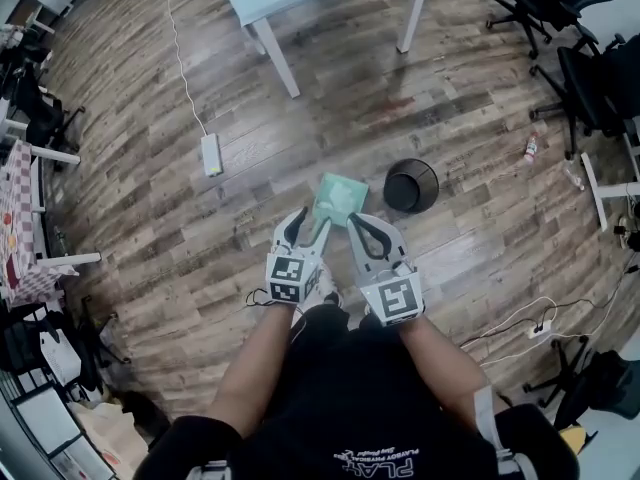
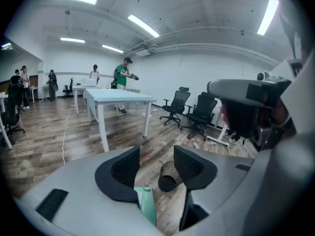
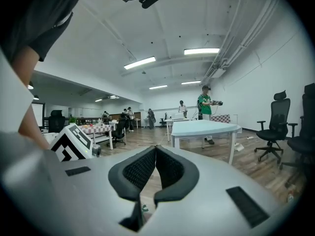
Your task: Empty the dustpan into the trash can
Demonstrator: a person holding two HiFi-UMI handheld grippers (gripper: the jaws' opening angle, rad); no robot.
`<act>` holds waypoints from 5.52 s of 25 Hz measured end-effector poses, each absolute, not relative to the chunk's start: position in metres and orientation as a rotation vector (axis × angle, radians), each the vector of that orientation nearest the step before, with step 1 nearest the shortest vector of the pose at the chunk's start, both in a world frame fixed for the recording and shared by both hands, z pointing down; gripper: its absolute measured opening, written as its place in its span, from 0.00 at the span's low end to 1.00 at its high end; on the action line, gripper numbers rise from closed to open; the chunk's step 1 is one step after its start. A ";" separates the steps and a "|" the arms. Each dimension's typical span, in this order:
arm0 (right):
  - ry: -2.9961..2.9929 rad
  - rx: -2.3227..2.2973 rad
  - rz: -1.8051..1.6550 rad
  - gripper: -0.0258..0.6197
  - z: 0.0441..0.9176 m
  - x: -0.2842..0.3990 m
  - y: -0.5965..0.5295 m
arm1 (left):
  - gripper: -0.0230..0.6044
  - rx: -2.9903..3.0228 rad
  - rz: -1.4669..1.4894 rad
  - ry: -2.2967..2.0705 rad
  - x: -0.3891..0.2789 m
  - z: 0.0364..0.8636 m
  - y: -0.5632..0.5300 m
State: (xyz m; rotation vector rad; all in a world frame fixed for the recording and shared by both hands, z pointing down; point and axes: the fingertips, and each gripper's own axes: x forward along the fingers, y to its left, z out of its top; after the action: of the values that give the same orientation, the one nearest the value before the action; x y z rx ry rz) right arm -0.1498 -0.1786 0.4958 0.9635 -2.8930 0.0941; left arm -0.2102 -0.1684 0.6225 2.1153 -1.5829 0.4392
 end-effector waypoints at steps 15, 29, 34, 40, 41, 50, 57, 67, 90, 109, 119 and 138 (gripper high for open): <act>-2.816 0.990 0.174 0.08 0.544 -0.145 -0.173 | 0.45 1.945 0.775 -1.392 -0.206 0.763 -0.174; -2.725 1.000 0.222 0.08 0.577 -0.127 -0.177 | 0.44 1.768 0.877 -1.293 -0.202 0.816 -0.171; -2.639 0.997 0.314 0.08 0.608 -0.124 -0.174 | 0.37 1.742 0.892 -1.302 -0.205 0.825 -0.174; -2.540 1.038 0.414 0.08 0.644 -0.113 -0.175 | 0.28 1.701 0.947 -1.281 -0.201 0.832 -0.170; -2.523 1.043 0.422 0.08 0.649 -0.111 -0.176 | 0.26 1.694 0.955 -1.279 -0.202 0.833 -0.169; -2.412 1.082 0.484 0.08 0.687 -0.100 -0.173 | 0.20 1.693 1.008 -1.308 -0.204 0.834 -0.169; -2.338 1.137 0.554 0.08 0.707 -0.087 -0.172 | 0.19 1.704 1.019 -1.325 -0.206 0.835 -0.166; -2.315 1.120 0.532 0.08 0.709 -0.078 -0.159 | 0.19 1.697 1.022 -1.376 -0.208 0.830 -0.150; -2.433 1.062 0.407 0.08 0.669 -0.020 -0.127 | 0.19 1.774 0.885 -1.664 -0.181 0.728 -0.127; -2.327 1.386 0.384 0.08 0.641 0.078 -0.094 | 0.19 2.014 0.868 -1.719 -0.133 0.645 -0.092; -2.254 1.587 0.393 0.08 0.631 0.112 -0.069 | 0.19 2.158 0.969 -1.675 -0.121 0.631 -0.070; -2.273 1.599 0.430 0.08 0.625 0.116 -0.047 | 0.19 2.611 1.713 -1.389 -0.062 0.655 -0.049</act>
State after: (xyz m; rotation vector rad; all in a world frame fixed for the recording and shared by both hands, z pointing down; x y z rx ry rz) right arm 0.1161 -0.0467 0.6247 1.5994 -2.2731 0.4303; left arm -0.0616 -0.0492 0.6554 2.6110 -1.3885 1.7133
